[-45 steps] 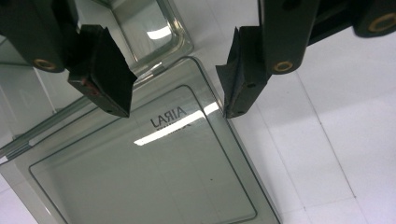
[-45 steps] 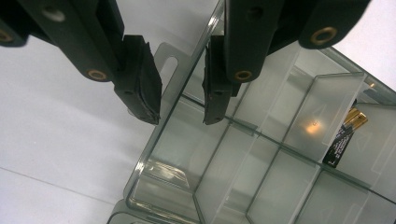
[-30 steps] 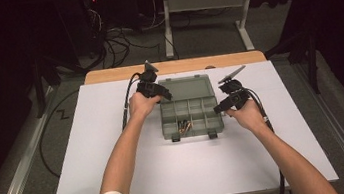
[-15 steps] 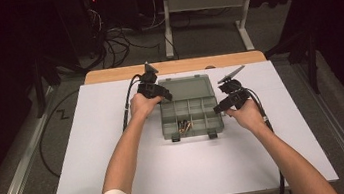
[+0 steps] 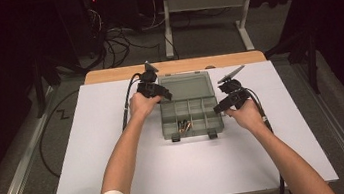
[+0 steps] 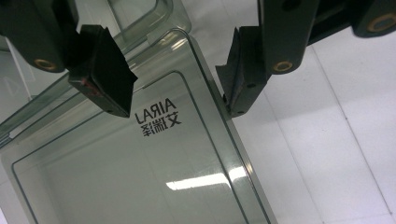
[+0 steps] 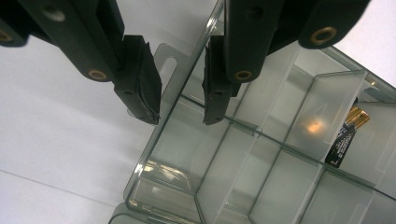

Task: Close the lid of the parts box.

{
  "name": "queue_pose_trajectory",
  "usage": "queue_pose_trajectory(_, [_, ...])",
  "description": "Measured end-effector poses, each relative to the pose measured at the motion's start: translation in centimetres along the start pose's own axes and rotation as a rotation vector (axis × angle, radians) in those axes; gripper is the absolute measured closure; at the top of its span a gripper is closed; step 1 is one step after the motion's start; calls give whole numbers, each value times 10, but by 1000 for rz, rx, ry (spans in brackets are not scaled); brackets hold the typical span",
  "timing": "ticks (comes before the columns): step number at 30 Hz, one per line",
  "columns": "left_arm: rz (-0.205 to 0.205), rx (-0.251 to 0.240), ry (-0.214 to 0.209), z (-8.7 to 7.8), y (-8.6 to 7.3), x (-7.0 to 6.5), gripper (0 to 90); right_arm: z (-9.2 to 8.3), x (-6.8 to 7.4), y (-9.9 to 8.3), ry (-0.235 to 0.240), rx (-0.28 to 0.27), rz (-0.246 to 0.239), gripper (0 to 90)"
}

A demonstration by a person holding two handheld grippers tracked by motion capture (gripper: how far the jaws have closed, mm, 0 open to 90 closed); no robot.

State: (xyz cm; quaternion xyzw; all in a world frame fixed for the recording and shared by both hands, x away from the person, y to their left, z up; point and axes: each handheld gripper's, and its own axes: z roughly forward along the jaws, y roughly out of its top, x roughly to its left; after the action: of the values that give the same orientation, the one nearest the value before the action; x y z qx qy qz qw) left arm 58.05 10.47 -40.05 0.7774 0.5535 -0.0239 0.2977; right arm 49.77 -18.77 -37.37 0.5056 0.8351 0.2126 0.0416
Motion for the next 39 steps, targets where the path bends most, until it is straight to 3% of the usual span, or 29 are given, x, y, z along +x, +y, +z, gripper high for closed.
queue_pose_trajectory(2, [27, -23, -18, 0, 1, 0, 430, 0, 0, 0, 0, 2, 1, 692])
queue_pose_trajectory(3, [8, -3, 4, -3, 0, -2, 431, 0, 0, 0, 0, 2, 1, 693])
queue_pose_trajectory(6, [20, -17, 13, -6, 0, -4, 433, 0, 0, 0, -1, 2, 0, 693])
queue_pose_trajectory(7, [-36, -57, 5, -4, -1, -9, 433, 0, 0, 0, 0, 2, 1, 693])
queue_pose_trajectory(9, [31, -23, 13, -9, -1, -5, 434, 0, 0, 0, 0, 2, 4, 693])
queue_pose_trajectory(39, [137, -70, 58, -36, -8, -22, 492, 0, 0, 0, -2, -1, 2, 693])
